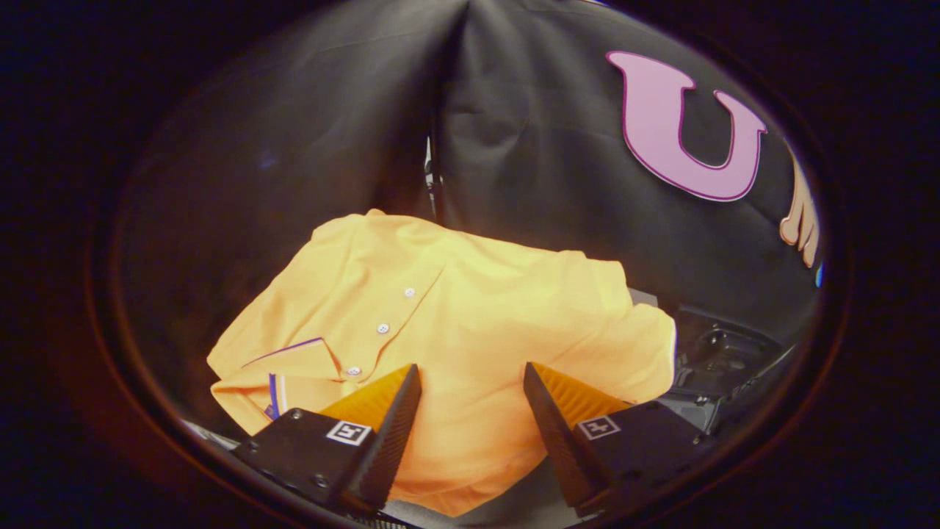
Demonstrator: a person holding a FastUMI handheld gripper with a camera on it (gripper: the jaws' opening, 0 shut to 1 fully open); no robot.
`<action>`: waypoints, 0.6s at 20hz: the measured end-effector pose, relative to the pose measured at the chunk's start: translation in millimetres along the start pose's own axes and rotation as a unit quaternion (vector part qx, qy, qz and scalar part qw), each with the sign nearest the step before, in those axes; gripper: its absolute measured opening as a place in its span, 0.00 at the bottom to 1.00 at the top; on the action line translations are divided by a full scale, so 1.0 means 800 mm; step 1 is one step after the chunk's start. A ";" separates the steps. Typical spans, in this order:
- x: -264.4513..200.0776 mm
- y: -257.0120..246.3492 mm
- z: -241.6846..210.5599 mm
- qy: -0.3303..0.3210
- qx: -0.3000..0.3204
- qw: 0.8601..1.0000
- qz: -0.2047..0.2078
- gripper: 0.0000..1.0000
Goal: Put the clothes into the washing machine and then close the washing machine lid.
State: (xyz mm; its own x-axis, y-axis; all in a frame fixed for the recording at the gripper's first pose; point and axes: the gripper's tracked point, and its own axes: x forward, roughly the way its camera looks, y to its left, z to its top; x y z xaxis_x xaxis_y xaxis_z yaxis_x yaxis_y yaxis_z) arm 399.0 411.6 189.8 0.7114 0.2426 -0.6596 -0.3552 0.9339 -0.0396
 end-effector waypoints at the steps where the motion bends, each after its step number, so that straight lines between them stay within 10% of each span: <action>1: 0.001 0.003 0.003 -0.003 -0.004 1.000 0.001 0.70; 5: 0.003 -0.001 0.007 -0.011 -0.018 1.000 -0.019 0.10; 12: -0.012 -0.005 0.016 -0.024 0.024 0.999 -0.021 0.00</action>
State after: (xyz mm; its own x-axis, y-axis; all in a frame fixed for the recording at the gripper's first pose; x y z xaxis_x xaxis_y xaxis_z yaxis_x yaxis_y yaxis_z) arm 401.7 409.0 205.9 0.7540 0.2135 -0.6213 -0.2954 0.9549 -0.0304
